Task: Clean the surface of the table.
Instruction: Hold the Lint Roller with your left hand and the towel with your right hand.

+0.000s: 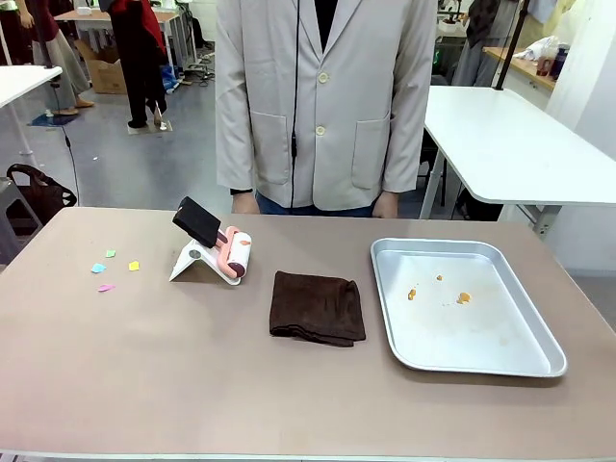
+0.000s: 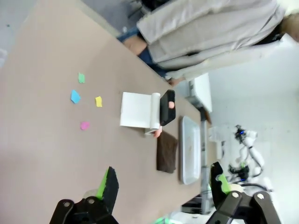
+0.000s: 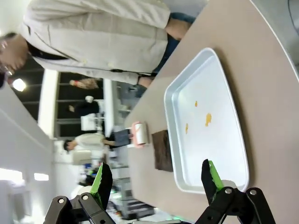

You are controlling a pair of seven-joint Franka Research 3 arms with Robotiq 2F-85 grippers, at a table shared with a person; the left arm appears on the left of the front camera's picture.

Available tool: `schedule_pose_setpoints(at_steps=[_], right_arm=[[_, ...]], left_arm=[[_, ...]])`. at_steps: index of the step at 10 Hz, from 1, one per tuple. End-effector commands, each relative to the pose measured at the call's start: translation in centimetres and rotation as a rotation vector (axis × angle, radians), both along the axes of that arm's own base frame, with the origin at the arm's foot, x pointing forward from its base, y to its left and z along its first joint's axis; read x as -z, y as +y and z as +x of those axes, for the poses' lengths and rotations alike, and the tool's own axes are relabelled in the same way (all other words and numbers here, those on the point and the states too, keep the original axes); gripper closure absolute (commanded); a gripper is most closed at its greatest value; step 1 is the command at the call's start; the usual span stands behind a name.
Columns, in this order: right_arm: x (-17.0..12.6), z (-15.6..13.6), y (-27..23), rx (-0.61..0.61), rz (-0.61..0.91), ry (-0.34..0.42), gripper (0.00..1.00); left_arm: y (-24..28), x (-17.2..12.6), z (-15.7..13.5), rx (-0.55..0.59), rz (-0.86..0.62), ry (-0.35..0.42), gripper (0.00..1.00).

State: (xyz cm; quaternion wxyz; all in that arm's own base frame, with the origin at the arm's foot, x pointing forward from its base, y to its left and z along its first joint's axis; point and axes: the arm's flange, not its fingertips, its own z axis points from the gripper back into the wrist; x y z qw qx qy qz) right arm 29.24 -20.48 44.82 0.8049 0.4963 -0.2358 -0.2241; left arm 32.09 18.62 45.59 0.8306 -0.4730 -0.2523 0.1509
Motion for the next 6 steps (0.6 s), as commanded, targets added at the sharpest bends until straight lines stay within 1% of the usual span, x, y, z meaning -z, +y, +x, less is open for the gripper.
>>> schedule_pose_setpoints(at_steps=[1, 3, 4, 5, 6], right_arm=[[-2.3, 2.1, 7.7, -0.059, -0.19, 0.003, 0.0], [-4.4, 4.8, 14.8, -0.19, -0.336, 0.011, 0.0], [-5.1, 6.3, 19.6, -0.28, -0.429, 0.02, 0.0], [-5.4, 7.3, 24.0, -0.338, -0.524, 0.013, 0.0], [-5.1, 8.3, 28.8, -0.395, -0.628, 0.029, 0.0]], left_arm=[[-2.8, -2.7, 2.5, 0.081, 0.133, 0.055, 0.0], [-6.1, -4.3, 5.7, 0.123, 0.242, 0.104, 0.0], [-7.5, -4.4, 7.2, 0.128, 0.304, 0.123, 0.0], [-8.8, -4.1, 8.4, 0.125, 0.364, 0.142, 0.0], [-10.5, -3.7, 9.7, 0.151, 0.421, 0.158, 0.0]])
